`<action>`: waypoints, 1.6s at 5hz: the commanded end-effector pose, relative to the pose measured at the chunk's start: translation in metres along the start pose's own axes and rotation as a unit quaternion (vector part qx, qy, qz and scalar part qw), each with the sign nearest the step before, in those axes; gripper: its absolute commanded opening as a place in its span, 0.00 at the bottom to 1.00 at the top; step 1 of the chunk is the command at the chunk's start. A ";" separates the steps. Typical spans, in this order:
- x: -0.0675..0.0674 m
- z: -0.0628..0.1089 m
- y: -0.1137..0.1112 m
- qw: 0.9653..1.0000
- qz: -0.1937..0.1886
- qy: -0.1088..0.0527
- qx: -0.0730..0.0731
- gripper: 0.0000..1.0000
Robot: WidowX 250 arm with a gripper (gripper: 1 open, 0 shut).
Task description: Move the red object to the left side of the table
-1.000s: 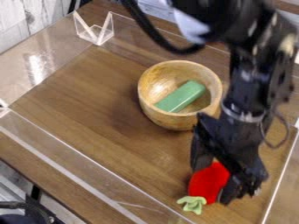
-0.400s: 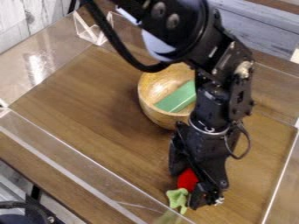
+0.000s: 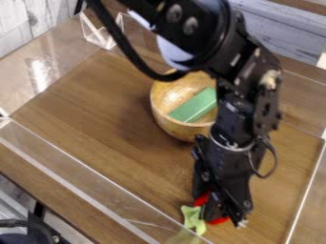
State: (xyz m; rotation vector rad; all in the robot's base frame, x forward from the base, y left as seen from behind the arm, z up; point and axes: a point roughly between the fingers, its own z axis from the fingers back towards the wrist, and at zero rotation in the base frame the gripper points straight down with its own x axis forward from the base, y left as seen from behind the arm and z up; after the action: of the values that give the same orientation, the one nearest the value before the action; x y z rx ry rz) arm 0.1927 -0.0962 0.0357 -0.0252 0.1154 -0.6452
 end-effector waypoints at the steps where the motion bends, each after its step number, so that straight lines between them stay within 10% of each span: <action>1: 0.006 0.009 -0.006 0.999 -0.021 -0.028 0.012 1.00; 8: 0.022 -0.008 -0.008 0.998 0.000 -0.051 0.030 1.00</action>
State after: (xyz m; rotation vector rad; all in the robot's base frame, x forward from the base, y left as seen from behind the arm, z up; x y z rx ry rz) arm 0.1991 -0.1148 0.0200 0.0032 0.0280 -0.6589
